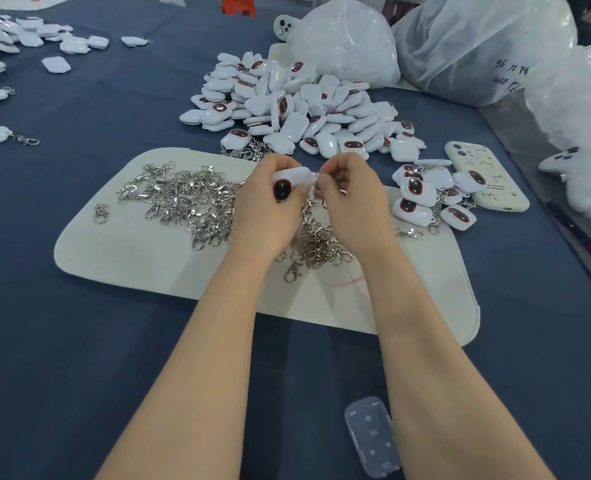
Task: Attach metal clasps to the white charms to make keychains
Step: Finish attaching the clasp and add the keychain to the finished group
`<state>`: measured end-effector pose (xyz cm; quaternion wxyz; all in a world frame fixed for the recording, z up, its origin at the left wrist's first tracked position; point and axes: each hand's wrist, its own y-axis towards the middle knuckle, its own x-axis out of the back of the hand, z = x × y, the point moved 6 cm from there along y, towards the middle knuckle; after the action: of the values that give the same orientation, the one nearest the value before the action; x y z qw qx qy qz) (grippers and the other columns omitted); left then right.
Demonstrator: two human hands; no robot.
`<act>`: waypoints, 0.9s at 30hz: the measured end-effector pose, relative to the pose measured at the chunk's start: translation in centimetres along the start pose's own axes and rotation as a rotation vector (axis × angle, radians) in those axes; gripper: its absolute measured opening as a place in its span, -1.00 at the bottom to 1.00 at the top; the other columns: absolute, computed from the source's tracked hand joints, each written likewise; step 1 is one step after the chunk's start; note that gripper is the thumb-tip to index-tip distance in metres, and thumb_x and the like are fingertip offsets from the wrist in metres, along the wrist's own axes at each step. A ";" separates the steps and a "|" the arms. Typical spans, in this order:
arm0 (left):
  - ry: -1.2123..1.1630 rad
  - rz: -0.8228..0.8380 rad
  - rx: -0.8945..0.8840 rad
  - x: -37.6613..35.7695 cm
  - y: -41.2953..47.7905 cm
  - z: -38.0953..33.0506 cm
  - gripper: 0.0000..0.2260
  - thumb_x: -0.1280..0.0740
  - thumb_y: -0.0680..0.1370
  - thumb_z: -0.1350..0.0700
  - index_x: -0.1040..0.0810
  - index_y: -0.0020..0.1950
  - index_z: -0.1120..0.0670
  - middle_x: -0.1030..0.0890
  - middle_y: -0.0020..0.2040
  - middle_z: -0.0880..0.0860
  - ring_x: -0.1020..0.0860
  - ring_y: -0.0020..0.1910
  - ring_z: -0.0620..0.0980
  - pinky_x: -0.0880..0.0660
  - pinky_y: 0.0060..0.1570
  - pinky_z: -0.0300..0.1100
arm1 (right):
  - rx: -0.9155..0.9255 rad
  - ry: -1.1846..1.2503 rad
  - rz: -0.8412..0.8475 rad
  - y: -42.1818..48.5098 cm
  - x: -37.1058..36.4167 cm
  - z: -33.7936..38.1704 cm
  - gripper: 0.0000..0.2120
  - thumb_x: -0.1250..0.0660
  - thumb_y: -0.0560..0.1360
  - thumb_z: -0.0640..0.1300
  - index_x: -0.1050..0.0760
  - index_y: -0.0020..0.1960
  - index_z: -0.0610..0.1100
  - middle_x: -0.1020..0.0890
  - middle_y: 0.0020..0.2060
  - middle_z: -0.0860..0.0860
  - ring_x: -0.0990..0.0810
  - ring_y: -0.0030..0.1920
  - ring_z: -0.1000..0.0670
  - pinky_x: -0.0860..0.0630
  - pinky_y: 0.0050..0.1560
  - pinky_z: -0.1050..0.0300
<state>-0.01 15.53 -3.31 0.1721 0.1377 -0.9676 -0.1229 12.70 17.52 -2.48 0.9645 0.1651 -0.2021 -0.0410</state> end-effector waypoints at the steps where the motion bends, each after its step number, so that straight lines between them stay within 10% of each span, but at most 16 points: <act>1: 0.018 -0.003 -0.023 0.0 0.0 -0.1 -0.82 -0.39 0.49 0.17 -0.44 -0.03 -0.04 -0.50 -0.21 -0.21 -0.46 -0.30 -0.35 -0.37 -0.27 -0.47 | -0.015 -0.002 0.014 0.0 -0.1 -0.1 -0.91 -0.23 0.53 -0.30 -0.41 -0.06 -0.13 -0.52 -0.25 0.11 -0.60 -0.09 -0.07 -0.53 0.02 0.01; 9: -0.162 -0.029 0.171 0.0 -0.2 0.9 -0.82 -0.29 0.49 0.19 -0.32 0.00 0.02 -0.53 -0.04 0.04 -0.62 -0.05 0.08 -0.58 -0.03 0.06 | -0.043 -0.013 0.054 0.1 -0.1 -0.2 -0.80 -0.23 0.55 -0.28 -0.36 -0.15 0.00 -0.54 -0.26 0.06 -0.59 -0.11 -0.06 -0.53 0.00 0.00; 13: -0.064 0.049 0.108 -0.5 -0.3 0.2 -0.74 -0.34 0.50 0.13 -0.42 0.16 -0.01 -0.53 -0.07 -0.13 -0.53 -0.17 -0.24 -0.44 -0.23 -0.45 | -0.011 0.004 0.083 0.0 -0.2 0.3 -0.84 -0.24 0.55 -0.27 -0.38 -0.11 -0.03 -0.53 -0.24 0.07 -0.51 -0.18 0.02 -0.52 -0.02 0.01; 17: -0.055 0.061 0.088 -0.4 -0.3 -0.1 -0.92 -0.35 0.48 0.20 -0.60 -0.08 0.04 -0.59 -0.21 -0.03 -0.53 -0.24 -0.05 -0.44 -0.22 -0.22 | -0.013 0.011 0.125 0.0 -0.4 0.5 -0.88 -0.24 0.55 -0.28 -0.40 -0.08 -0.08 -0.53 -0.24 0.04 -0.50 -0.20 0.03 -0.51 -0.04 0.06; 27: 0.011 0.001 0.091 0.0 -0.2 0.0 -0.95 -0.36 0.47 0.16 -0.59 -0.11 0.04 -0.58 -0.23 -0.07 -0.51 -0.24 -0.13 -0.39 -0.27 -0.39 | -0.015 -0.001 0.184 -0.2 -0.7 0.8 -0.86 -0.23 0.54 -0.31 -0.46 -0.09 -0.10 -0.56 -0.27 0.06 -0.54 -0.21 0.01 -0.55 0.00 -0.05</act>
<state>0.03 15.35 -3.38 0.1712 0.1456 -0.9713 -0.0780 11.77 17.17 -2.11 0.9653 0.1385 -0.2166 0.0465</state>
